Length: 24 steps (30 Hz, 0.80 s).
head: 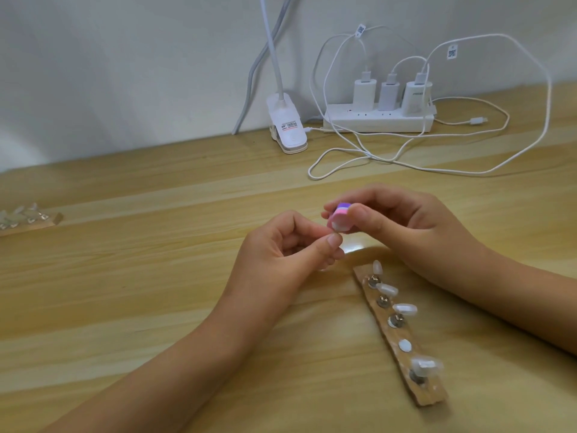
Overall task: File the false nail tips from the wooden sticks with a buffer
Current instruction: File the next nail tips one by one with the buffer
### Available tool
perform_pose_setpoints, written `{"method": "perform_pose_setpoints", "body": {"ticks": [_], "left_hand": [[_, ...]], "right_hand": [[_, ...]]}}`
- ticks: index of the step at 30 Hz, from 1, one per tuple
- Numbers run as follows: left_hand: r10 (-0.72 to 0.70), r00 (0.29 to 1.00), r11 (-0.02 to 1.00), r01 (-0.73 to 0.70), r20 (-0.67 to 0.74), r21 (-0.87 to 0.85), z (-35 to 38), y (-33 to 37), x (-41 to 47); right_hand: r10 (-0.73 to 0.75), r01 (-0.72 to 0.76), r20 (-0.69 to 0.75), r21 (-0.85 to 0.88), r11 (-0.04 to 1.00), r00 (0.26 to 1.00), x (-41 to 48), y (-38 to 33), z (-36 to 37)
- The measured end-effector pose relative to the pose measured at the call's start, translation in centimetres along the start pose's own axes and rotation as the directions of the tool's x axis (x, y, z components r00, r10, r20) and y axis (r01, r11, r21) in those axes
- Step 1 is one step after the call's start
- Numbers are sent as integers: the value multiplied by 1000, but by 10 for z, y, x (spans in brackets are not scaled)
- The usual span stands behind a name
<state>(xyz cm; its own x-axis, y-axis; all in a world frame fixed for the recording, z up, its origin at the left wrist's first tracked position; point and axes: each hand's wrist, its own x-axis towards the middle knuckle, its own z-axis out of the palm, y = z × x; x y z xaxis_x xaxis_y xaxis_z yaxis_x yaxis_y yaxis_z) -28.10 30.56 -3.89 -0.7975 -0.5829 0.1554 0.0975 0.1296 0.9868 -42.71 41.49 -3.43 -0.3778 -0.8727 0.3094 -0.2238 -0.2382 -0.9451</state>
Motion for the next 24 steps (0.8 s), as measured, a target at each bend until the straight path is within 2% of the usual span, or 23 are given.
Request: {"method": "perform_pose_setpoints", "body": {"ticks": [3,7,11,14,17,24], "left_hand": [[-7,1000,1000,7,-5,7,0,-1,0],[-16,1000,1000,16,8,15,0,0,-1],[-12,1000,1000,12,10,15,1,2,-1],[-14,1000,1000,13,12,25,1,1,-1],[-16,1000,1000,16,10,23,1,1,-2],[-22,1000,999,22,13,37,0,1,-1]], "right_hand": [[-46,46,10,8,999,999,-2,-1,0],[28,-27,37,-29,999,999,1,0,0],[-13,13,10,-23,1000,1000,1,0,-2],[36,-34,43,-47,998,998,1,1,0],[-27,27,7,-33,999,1000,0,0,-1],[-30,31,19,-65,997,999,-1,-1,1]]}}
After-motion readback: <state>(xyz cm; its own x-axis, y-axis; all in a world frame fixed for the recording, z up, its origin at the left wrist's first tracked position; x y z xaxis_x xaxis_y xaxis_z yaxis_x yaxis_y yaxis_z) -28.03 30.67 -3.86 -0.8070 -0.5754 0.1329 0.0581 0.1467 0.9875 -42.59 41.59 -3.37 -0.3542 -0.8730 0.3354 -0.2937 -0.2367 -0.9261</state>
